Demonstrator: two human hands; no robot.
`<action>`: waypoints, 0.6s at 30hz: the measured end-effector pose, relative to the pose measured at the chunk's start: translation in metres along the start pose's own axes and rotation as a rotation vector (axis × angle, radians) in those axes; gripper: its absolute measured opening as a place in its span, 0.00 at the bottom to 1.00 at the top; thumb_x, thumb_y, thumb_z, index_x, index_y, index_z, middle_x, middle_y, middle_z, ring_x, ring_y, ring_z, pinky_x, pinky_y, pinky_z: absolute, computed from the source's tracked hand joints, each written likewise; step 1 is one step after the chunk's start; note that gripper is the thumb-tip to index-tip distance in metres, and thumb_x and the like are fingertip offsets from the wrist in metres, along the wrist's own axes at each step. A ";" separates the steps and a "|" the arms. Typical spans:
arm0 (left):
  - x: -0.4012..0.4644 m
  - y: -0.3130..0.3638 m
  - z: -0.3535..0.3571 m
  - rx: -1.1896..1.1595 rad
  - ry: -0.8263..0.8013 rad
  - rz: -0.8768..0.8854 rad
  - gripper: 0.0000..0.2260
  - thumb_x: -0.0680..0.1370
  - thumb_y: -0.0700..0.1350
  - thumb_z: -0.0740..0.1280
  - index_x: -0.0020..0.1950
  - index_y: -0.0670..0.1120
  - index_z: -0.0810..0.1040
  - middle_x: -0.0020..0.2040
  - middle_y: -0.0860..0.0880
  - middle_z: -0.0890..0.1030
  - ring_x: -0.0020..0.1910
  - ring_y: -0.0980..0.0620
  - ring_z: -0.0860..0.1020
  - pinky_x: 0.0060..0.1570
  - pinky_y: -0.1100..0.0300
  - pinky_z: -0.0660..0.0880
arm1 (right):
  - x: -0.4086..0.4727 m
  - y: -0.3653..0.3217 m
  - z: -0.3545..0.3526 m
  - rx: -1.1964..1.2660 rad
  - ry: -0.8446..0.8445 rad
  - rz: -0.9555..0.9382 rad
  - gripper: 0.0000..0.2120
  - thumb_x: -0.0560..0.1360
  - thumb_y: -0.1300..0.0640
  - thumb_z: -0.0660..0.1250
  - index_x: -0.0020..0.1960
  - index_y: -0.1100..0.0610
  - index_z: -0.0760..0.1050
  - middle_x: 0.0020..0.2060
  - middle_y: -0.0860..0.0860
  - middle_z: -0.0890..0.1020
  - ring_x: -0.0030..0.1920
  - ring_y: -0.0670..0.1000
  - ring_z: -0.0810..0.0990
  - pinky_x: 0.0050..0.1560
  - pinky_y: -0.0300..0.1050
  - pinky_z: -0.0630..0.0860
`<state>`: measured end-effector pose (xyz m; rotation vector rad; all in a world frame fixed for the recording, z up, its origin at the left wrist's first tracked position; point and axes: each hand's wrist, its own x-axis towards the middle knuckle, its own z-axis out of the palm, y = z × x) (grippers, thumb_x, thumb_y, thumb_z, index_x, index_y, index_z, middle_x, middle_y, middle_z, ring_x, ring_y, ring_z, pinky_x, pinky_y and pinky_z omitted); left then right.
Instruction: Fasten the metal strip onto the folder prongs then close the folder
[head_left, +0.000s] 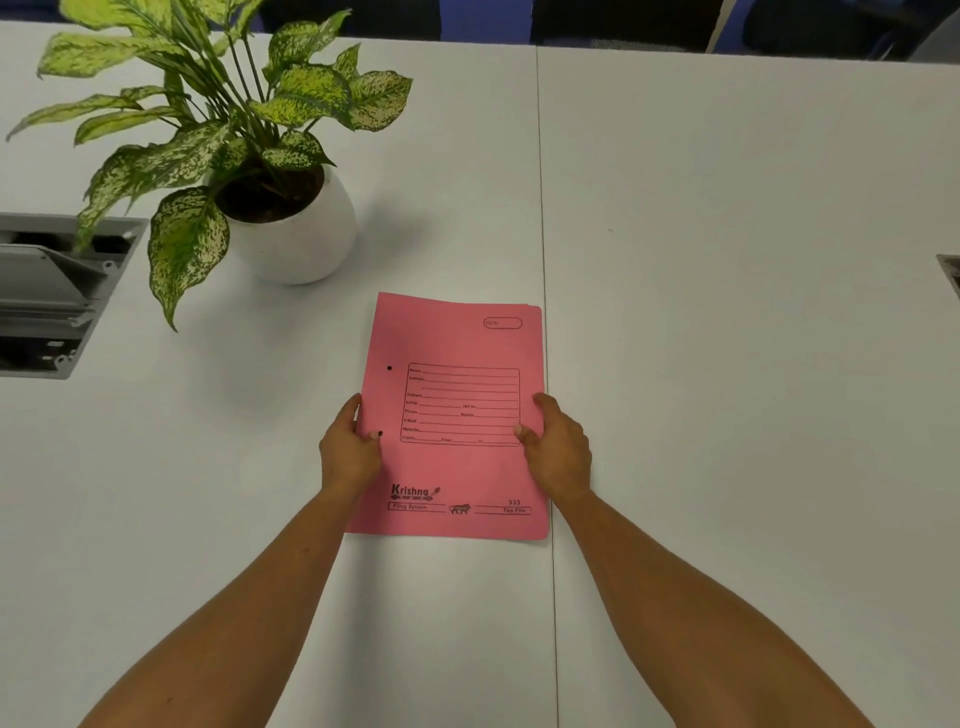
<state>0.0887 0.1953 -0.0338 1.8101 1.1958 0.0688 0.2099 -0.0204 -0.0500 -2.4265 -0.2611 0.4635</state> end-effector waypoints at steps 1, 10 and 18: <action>0.003 0.001 0.000 0.039 0.008 0.016 0.28 0.76 0.34 0.64 0.75 0.46 0.64 0.65 0.40 0.78 0.63 0.41 0.77 0.67 0.47 0.71 | 0.003 -0.001 0.001 -0.046 -0.006 -0.004 0.23 0.78 0.50 0.65 0.71 0.52 0.66 0.57 0.56 0.81 0.55 0.60 0.79 0.54 0.53 0.76; 0.010 0.001 0.003 0.361 0.025 0.095 0.20 0.76 0.38 0.65 0.68 0.47 0.71 0.54 0.36 0.74 0.53 0.34 0.76 0.53 0.40 0.77 | 0.002 -0.001 0.000 -0.253 -0.035 -0.034 0.22 0.80 0.45 0.58 0.72 0.51 0.63 0.55 0.57 0.74 0.49 0.59 0.79 0.46 0.48 0.74; -0.003 0.005 0.000 0.491 0.123 0.241 0.18 0.76 0.45 0.67 0.66 0.47 0.74 0.63 0.39 0.73 0.61 0.37 0.71 0.59 0.42 0.70 | -0.016 0.004 -0.009 -0.422 0.041 -0.092 0.28 0.78 0.37 0.53 0.71 0.54 0.63 0.53 0.57 0.75 0.51 0.57 0.75 0.48 0.52 0.74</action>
